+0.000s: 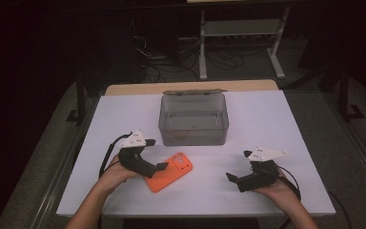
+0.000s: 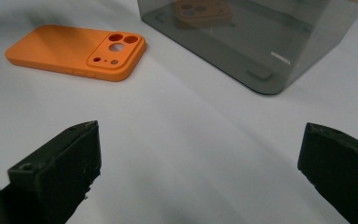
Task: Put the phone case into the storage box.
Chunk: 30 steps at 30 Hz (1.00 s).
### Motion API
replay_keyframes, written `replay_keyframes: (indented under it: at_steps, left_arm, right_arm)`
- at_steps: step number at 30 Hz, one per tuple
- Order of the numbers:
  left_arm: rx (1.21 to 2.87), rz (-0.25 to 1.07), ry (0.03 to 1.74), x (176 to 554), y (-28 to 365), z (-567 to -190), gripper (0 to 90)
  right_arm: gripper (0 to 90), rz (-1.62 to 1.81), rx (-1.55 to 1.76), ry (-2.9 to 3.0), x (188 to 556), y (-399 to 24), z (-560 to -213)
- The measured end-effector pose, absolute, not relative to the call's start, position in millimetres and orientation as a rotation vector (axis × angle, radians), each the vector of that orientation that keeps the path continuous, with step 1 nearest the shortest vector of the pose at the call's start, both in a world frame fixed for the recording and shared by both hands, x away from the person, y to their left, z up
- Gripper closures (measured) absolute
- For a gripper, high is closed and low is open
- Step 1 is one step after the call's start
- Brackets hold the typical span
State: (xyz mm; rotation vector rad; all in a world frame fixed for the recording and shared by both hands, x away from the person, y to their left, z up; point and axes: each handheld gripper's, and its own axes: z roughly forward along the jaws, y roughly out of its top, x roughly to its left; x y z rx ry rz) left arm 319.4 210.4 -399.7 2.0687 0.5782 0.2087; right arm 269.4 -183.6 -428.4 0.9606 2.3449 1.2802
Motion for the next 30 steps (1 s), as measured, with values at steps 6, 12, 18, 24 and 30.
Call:
replay_keyframes:
  at_steps: [6, 12, 18, 24, 30]
  left_arm:
    - [2.066, 0.201, 0.573, 323.2, 203.4, -399.4, 0.0]
    - [2.077, 0.202, 0.567, 325.8, 197.1, -399.8, 0.0]
    - [2.085, 0.213, 0.567, 327.4, 190.7, -400.4, 0.0]
    - [2.077, 0.229, 0.570, 327.8, 186.1, -401.2, 0.0]
    - [2.095, 0.230, 0.588, 327.5, 184.9, -403.1, 0.0]
  right_arm:
    - [0.0, 1.281, 0.961, 2.345, 269.4, -183.8, -428.5]
    - [0.0, 1.281, 0.964, 2.343, 269.5, -184.1, -428.3]
    - [0.0, 1.281, 0.958, 2.346, 269.2, -183.8, -428.4]
    - [0.0, 1.283, 0.957, 2.345, 269.3, -184.0, -428.3]
    - [0.0, 1.281, 0.955, 2.345, 268.5, -183.9, -428.1]
